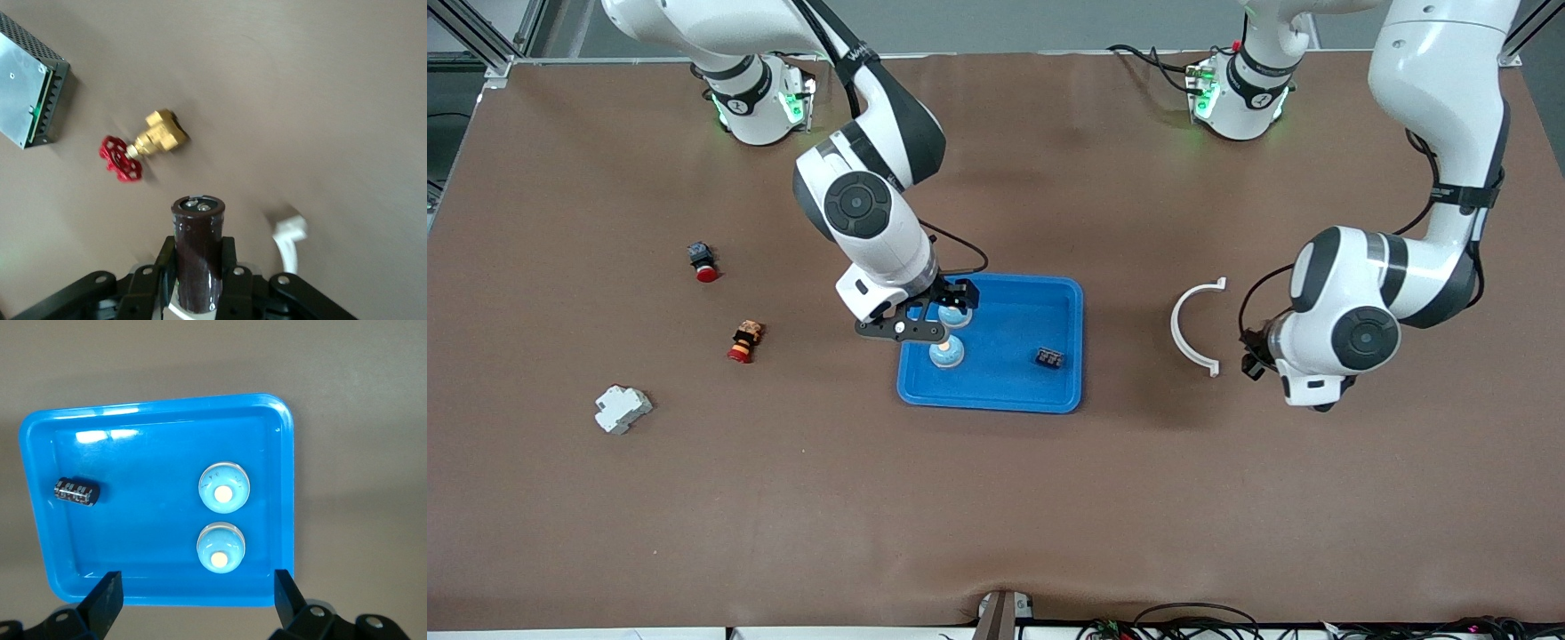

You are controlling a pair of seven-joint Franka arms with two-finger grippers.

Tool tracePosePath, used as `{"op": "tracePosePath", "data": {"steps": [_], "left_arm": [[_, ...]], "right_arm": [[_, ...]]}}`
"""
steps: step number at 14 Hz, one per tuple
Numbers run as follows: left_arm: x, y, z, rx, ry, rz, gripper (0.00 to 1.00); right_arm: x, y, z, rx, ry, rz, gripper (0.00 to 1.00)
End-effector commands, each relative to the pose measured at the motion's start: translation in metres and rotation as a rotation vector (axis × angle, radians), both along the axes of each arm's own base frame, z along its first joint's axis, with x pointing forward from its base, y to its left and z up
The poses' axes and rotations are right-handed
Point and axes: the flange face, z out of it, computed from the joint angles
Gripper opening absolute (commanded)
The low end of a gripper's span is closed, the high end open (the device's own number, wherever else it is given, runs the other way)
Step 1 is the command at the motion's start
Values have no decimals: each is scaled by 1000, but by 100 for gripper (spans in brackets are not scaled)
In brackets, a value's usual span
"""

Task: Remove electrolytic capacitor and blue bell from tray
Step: 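Place the capacitor by the white arc while the right gripper grasps a bell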

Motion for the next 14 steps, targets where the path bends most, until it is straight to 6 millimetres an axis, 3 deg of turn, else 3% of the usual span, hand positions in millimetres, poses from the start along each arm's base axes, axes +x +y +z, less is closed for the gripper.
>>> {"op": "tracePosePath", "data": {"steps": [1,3,8,13,14], "left_arm": [[-18,-1,-30,-7,12,-18,0],[-20,-4,-43,-14,16,-20,0],[-20,-10,-54,-64,-1,19,0],[-24,-21,-61,-68,10,9,0],[-24,-20,-63,-66,12,8,41]], "right_arm": [[5,4,-18,3,-6,-18,100],[8,4,-31,-2,-1,-22,100],[23,-9,-46,-6,-12,-35,100],[36,-6,-80,-12,-44,-30,100],[38,-5,-89,-8,-52,-33,100]]}}
